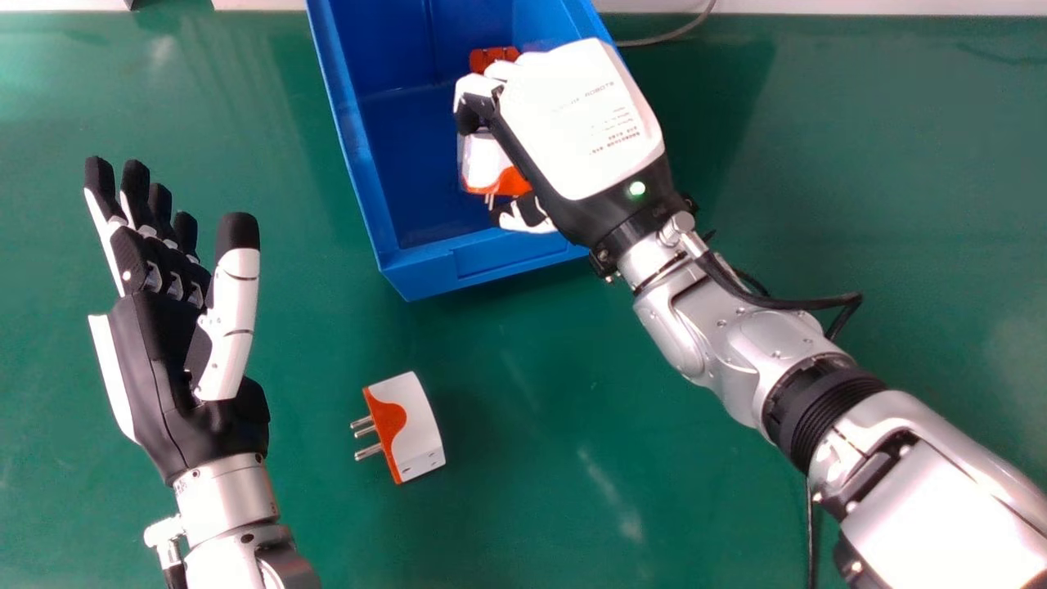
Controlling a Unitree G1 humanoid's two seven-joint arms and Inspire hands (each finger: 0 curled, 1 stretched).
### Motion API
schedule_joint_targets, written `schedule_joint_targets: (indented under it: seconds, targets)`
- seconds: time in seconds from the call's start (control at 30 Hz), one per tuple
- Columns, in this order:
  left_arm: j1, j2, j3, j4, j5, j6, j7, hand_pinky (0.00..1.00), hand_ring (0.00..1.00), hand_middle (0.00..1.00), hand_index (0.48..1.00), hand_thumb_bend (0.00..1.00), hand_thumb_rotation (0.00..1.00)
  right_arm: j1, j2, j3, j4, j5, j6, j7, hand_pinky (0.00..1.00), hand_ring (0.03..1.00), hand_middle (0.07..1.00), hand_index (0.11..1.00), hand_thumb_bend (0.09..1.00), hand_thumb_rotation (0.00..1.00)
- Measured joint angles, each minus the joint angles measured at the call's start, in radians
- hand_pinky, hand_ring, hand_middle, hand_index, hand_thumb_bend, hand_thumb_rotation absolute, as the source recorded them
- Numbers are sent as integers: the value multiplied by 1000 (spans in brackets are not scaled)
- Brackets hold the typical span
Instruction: Pick all objects and put in blue box
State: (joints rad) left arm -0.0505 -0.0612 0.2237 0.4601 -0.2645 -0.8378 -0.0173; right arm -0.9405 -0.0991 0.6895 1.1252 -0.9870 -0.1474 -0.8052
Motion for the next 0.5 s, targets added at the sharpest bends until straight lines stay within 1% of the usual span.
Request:
schedule_joint_targets:
  seconds: [0.13, 0.17, 0.23, 0.27, 0.3, 0.33, 0.43, 0.47, 0.5]
  targets:
    - [0, 0, 0, 0, 0, 0, 0, 1000, 1000, 993, 1000, 670, 425, 6, 0, 4, -35, -1, 43, 5, 402, 540, 604, 578, 574, 25]
    - [0, 0, 0, 0, 0, 0, 0, 1000, 1000, 991, 1000, 675, 426, 9, 0, 5, -44, -2, 54, 6, 496, 632, 684, 660, 654, 52]
    - [0, 0, 0, 0, 1, 0, 1, 1000, 1000, 991, 1000, 675, 426, 13, -2, 9, -62, -2, 74, 11, 496, 632, 684, 660, 654, 52]
    - [0, 0, 0, 0, 1, 0, 1, 1000, 1000, 990, 1000, 678, 427, 14, -2, 10, -70, -2, 77, 14, 587, 706, 747, 728, 723, 78]
    - [0, 0, 0, 0, 2, 0, 2, 1000, 1000, 990, 1000, 678, 427, 15, -2, 11, -78, -2, 82, 18, 587, 706, 747, 728, 723, 78]
    - [0, 0, 1, 0, 7, 0, 4, 1000, 1000, 989, 1000, 681, 427, 16, -2, 11, -86, -2, 87, 19, 664, 765, 798, 783, 779, 99]
    - [0, 0, 1, 0, 9, 0, 5, 1000, 1000, 989, 1000, 681, 427, 18, -2, 11, -107, -1, 94, 19, 664, 765, 798, 783, 779, 99]
    - [0, 0, 1, 0, 10, 0, 5, 1000, 1000, 988, 1000, 683, 429, 19, -2, 11, -111, -1, 96, 20, 730, 812, 838, 826, 824, 117]
    - [0, 0, 1, 0, 10, 0, 5, 1000, 1000, 988, 1000, 683, 429, 20, -2, 11, -117, -1, 98, 22, 730, 812, 838, 826, 824, 117]
